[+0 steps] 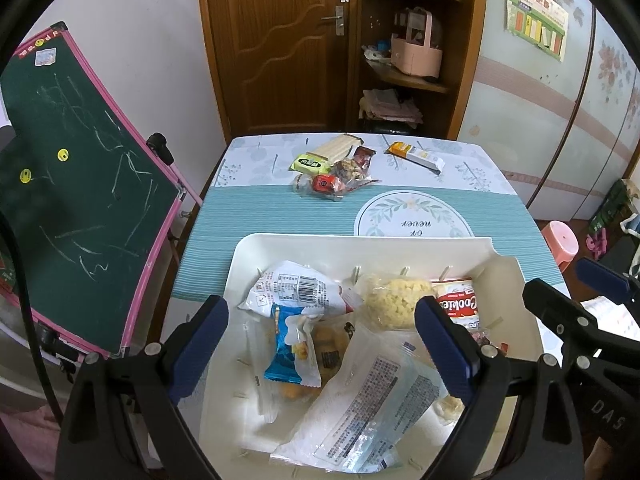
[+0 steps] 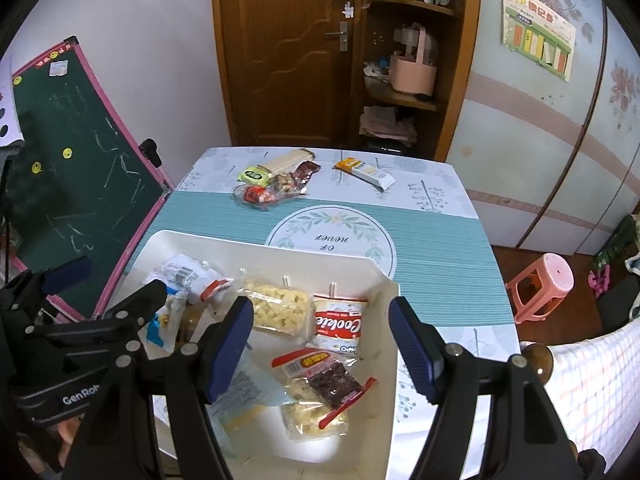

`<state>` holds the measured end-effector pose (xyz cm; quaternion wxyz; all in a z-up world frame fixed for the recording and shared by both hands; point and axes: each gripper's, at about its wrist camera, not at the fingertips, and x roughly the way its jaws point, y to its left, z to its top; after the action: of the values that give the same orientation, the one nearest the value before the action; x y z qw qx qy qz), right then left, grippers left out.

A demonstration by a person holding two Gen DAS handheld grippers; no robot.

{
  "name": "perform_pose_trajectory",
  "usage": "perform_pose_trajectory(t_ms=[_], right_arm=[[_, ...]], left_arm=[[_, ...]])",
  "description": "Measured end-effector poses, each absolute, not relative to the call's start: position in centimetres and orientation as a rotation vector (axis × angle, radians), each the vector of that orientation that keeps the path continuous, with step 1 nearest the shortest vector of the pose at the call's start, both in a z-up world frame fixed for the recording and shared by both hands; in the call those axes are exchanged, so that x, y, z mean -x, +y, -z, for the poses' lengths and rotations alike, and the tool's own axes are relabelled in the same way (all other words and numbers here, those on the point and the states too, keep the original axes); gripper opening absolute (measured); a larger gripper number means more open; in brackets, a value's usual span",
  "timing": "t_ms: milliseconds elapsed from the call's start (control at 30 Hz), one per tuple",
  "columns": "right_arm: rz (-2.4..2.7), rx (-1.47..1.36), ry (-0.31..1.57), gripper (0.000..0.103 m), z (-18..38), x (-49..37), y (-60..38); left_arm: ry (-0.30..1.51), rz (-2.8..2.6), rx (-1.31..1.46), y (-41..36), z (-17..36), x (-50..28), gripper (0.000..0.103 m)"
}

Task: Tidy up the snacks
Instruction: 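Move both tools back toward the snacks left on the table, then grasp the beige wafer packet with the left tool while the right tool grasps the OATS bar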

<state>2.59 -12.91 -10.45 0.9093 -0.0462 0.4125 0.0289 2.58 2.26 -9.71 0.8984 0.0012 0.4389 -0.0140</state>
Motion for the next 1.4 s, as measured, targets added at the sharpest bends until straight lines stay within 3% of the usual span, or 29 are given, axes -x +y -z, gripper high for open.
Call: perform_pose_trajectory(t_ms=[233,433,767,1067,1233,1400], right_arm=[[-0.091,0.067,0.877,0.071,10.8,-3.9,-13.7],[-0.124,0.066,0.903,0.071,10.3,-6.2,-14.9],[-0.138,0.129,0.787,0.071,2.5,-14.2,-17.4],[-0.094,0.088,0.794,0.07,-1.8,-24.6,-21.1],[-0.064,0.101,0.773,0.07,-3.1,-30.2,-22.6],[-0.14,0.108,0.887,0.07,0.9,-36.7,-22.9]], left_arm=[[0.901,0.01,-0.044,2.6,9.4,-4.3,0.094],[0.831,0.02,-0.125,2.8,6.0,-7.4,0.094],[0.788,0.089,-0.213,2.1,-0.7,-18.0,0.094],[0.831,0.105,-0.25,0.8,-2.9,-29.2,0.094],[0.877,0.114,-0.296,-0.5,-1.2,-35.2,0.094],[1.005,0.145,-0.364,-1.9,5.4,-41.3,0.094]])
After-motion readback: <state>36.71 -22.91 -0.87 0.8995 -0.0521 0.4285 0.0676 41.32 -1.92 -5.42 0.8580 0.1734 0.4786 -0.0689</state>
